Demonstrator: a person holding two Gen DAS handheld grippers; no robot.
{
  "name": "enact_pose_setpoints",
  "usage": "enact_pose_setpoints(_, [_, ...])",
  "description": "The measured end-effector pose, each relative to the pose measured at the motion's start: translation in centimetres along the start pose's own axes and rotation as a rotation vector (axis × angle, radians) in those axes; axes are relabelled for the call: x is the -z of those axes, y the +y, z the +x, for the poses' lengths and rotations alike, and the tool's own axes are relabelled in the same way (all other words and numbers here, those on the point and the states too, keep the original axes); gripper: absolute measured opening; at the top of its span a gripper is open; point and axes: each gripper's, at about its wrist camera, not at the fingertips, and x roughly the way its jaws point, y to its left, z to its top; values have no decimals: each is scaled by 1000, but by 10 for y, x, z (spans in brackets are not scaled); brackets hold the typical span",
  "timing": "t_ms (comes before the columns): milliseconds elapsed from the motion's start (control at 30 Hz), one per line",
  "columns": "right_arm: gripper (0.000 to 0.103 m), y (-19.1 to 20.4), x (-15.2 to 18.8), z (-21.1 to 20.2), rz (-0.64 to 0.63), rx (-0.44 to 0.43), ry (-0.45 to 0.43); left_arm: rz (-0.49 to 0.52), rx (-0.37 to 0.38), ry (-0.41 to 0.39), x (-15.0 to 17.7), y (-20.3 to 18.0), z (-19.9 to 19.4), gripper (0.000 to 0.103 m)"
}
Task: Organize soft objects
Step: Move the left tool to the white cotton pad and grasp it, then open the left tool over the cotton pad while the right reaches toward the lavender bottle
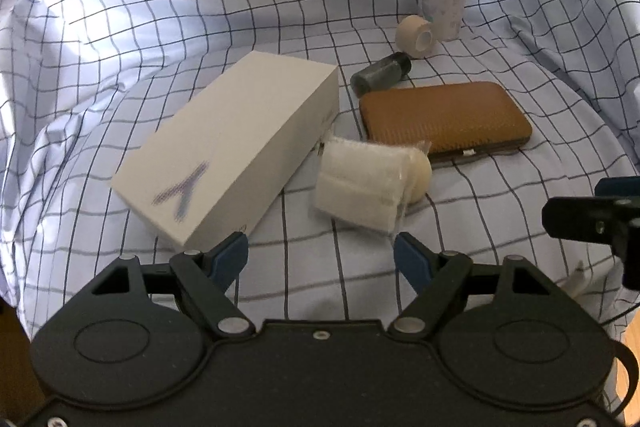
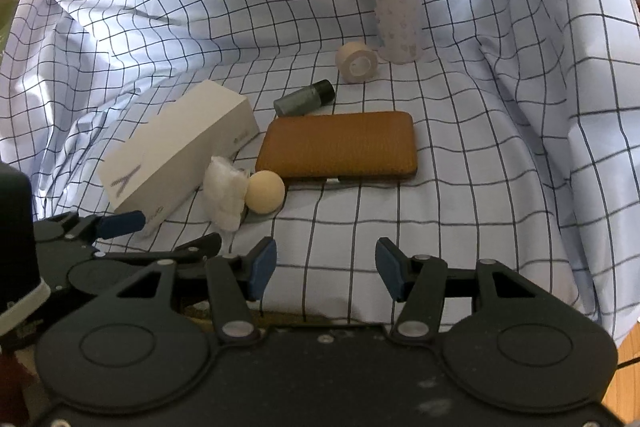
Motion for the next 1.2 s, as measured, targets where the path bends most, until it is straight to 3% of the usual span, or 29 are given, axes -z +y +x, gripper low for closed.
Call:
enact_pose_setpoints(400, [55, -7, -10, 14, 13, -2, 9, 60, 43, -21, -19, -10, 19, 77])
enact_pose_setpoints(833, [55, -14, -22, 23, 25, -15, -7, 47, 159, -24, -21, -6, 32, 75])
enact_pose_setpoints(1200, [55, -9, -42, 39, 2, -4, -34, 58, 180, -53, -18, -4, 23, 47])
